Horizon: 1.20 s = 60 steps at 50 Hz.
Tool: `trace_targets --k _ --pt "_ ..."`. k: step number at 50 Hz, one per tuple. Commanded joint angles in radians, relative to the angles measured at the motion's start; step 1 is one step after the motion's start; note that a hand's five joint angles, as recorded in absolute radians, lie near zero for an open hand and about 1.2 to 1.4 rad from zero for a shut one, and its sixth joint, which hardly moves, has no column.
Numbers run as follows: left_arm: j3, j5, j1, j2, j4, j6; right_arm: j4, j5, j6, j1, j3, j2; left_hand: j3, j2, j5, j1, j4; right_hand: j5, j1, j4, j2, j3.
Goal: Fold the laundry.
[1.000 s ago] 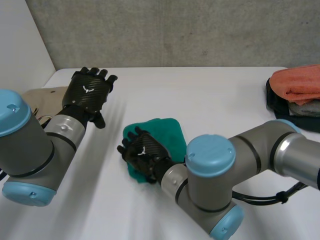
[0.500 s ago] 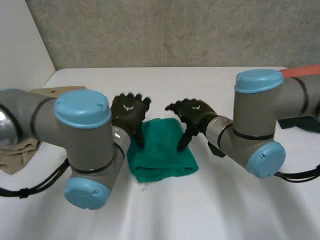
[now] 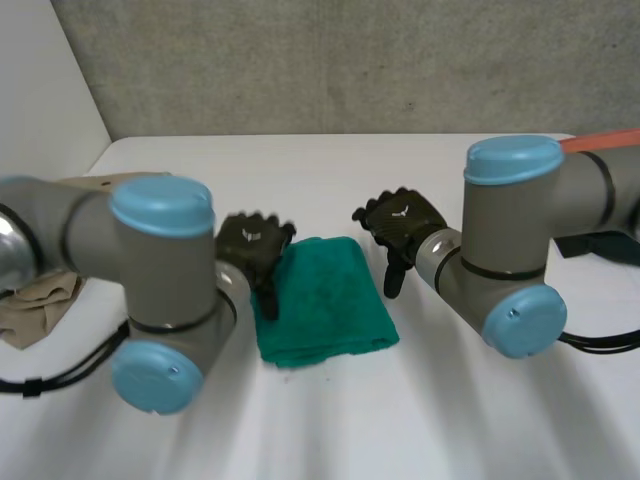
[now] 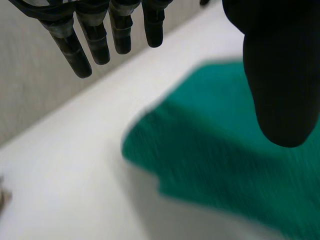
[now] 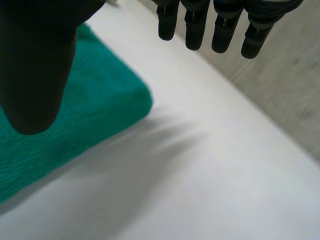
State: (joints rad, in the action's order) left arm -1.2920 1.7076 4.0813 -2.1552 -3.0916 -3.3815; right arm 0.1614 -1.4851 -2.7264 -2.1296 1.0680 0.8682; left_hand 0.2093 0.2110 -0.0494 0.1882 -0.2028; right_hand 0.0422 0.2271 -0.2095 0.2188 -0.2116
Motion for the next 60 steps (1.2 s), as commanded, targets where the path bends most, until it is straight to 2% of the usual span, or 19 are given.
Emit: trace_targets --k 1,3,4,7,8,13,27,29,35,46,50,51,53,60 --pt "0.063 -0.23 0.065 0.109 -0.001 0.001 -0.223 0.003 0.083 -0.044 0.292 0.158 -0.035 -0.036 0.049 -0.014 0.028 -0.042 -0.053 0.035 -0.044 0.037" --pt "0.08 -0.287 0.071 0.118 0.001 0.002 -0.25 0.006 0.07 -0.084 0.354 0.164 -0.035 -0.036 0.049 -0.014 0.028 -0.042 -0.053 0.035 -0.044 0.037" --pt "0.1 -0.346 0.074 0.121 0.005 0.002 -0.259 0.002 0.067 -0.095 0.371 0.164 -0.035 -0.036 0.049 -0.014 0.028 -0.042 -0.053 0.035 -0.044 0.037" --pt "0.128 -0.437 0.082 0.121 0.019 0.008 -0.31 0.002 0.05 -0.118 0.426 0.16 -0.035 -0.036 0.049 -0.014 0.028 -0.042 -0.053 0.035 -0.044 0.037" --pt "0.146 -0.492 0.088 0.121 0.036 0.01 -0.325 0.002 0.045 -0.121 0.437 0.158 -0.035 -0.036 0.049 -0.014 0.028 -0.042 -0.053 0.035 -0.044 0.037" --pt "0.192 -0.589 0.09 0.12 0.093 0.01 -0.411 0.005 0.02 -0.136 0.464 0.101 -0.031 -0.033 0.046 -0.01 0.025 -0.042 -0.053 0.035 -0.044 0.037" --pt "0.191 -0.6 0.077 0.103 0.1 0.008 -0.543 0.006 0.037 -0.145 0.408 -0.037 -0.031 -0.033 0.046 -0.01 0.025 0.091 0.081 -0.098 0.089 -0.096" --pt "0.192 -0.6 0.077 0.098 0.1 0.01 -0.556 0.009 0.039 -0.144 0.397 -0.044 -0.031 -0.033 0.046 -0.01 0.025 0.188 0.177 -0.195 0.185 -0.193" --pt "0.194 -0.599 0.077 0.092 0.099 0.01 -0.583 0.009 0.039 -0.144 0.382 -0.046 -0.031 -0.033 0.046 -0.01 0.025 0.276 0.266 -0.283 0.274 -0.281" --pt "0.192 -0.599 0.079 0.094 0.099 0.011 -0.589 0.016 0.034 -0.144 0.325 -0.064 -0.031 -0.033 0.046 -0.01 0.025 0.285 0.275 -0.292 0.283 -0.29" --pt "0.191 -0.599 0.079 0.094 0.099 0.011 -0.591 0.017 0.034 -0.144 0.3 -0.084 -0.031 -0.033 0.046 -0.01 0.025 0.531 0.52 -0.538 0.529 -0.536" --pt "0.191 -0.599 0.079 0.094 0.099 0.011 -0.591 0.022 0.036 -0.144 0.288 -0.092 -0.031 -0.033 0.046 -0.01 0.025 0.817 0.806 -0.824 0.814 -0.822" --pt "0.191 -0.599 0.08 0.094 0.099 0.011 -0.592 0.026 0.037 -0.144 0.277 -0.097 -0.031 -0.033 0.046 -0.01 0.025 1.178 1.167 -1.185 1.175 -1.183" --pt "0.204 -0.597 0.088 0.106 0.097 0.011 -0.654 0.032 0.028 -0.13 0.227 -0.043 -0.031 -0.033 0.046 -0.01 0.025 1.18 1.169 -1.187 1.177 -1.185"
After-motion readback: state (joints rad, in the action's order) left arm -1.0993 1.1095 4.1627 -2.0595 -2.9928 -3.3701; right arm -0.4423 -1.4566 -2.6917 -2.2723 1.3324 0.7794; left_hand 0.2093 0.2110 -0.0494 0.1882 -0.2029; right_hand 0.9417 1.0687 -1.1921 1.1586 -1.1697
